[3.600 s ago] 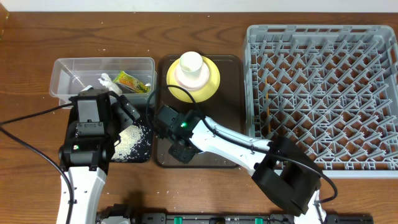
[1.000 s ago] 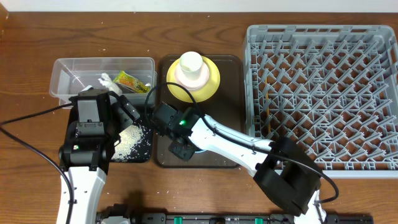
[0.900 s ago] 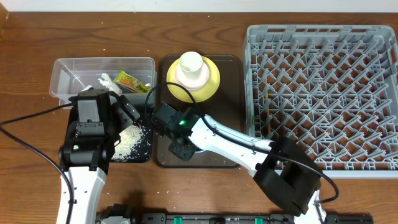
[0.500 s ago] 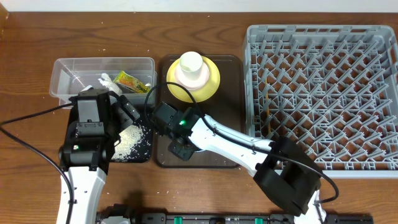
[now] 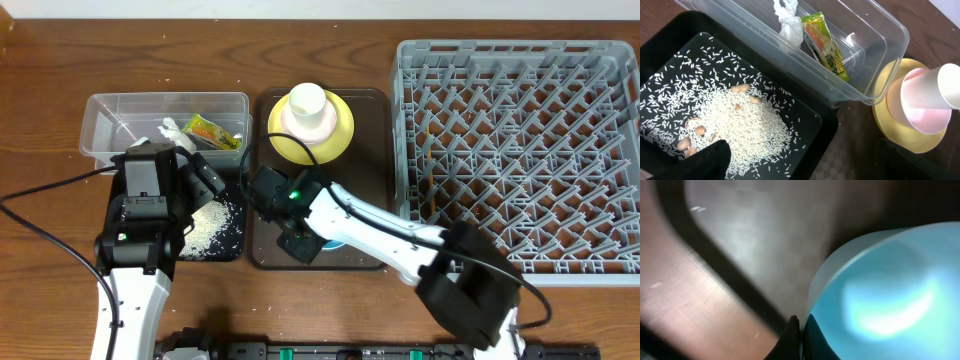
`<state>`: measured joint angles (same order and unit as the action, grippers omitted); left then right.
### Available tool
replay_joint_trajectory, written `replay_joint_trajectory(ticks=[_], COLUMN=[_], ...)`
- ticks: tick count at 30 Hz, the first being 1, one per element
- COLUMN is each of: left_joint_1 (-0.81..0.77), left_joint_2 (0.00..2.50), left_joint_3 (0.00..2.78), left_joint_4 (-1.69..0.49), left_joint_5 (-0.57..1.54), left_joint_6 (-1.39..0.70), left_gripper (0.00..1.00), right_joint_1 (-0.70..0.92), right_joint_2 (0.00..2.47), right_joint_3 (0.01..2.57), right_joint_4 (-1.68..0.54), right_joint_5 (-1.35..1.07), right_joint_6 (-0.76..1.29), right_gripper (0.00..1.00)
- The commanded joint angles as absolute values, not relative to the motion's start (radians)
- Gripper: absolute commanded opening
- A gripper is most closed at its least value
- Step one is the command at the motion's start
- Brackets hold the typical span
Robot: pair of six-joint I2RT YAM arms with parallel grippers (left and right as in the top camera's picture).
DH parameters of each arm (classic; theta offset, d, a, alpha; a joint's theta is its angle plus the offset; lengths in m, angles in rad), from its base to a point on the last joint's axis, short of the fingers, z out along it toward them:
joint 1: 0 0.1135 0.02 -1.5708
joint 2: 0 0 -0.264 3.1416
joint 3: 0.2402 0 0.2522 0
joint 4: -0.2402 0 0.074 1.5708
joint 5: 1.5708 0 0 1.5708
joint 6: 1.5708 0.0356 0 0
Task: Sort waste into correct bins and load items into the dishwasher rack
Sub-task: 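Lift the blue bowl and carry it right into the dish rack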
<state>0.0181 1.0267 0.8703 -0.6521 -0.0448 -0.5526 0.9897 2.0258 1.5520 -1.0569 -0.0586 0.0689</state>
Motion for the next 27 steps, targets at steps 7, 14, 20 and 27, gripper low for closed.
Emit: replay_joint_trajectory(ticks=[7,14,20,27], left_joint_1=[0.022,0.022,0.022,0.022], left_joint_2=[1.032,1.032,1.032,1.032], left_joint_3=[0.885,0.885,0.885,0.885], left_joint_4=[-0.654,-0.655,-0.655,-0.655], left_joint_5=[-0.064,-0.064,-0.064,-0.064], left_joint_6=[-0.547,-0.548,-0.548,-0.548], left_gripper=[0.95,0.95,0.95,0.95], right_joint_1=[0.893,0.554,0.175,-0.063], right_joint_2=[1.713,1.559,1.594,1.784], right_joint_3=[1.697,1.702,1.701,1.701], right_joint_4=[-1.087,-1.008,-0.848,-0.581], right_joint_5=[-0.114,-0.339,-0.871,-1.387], right_joint_6=[0.113,0.102,0.051,0.054], right_gripper=[0.01,0.01,0.01,0.01])
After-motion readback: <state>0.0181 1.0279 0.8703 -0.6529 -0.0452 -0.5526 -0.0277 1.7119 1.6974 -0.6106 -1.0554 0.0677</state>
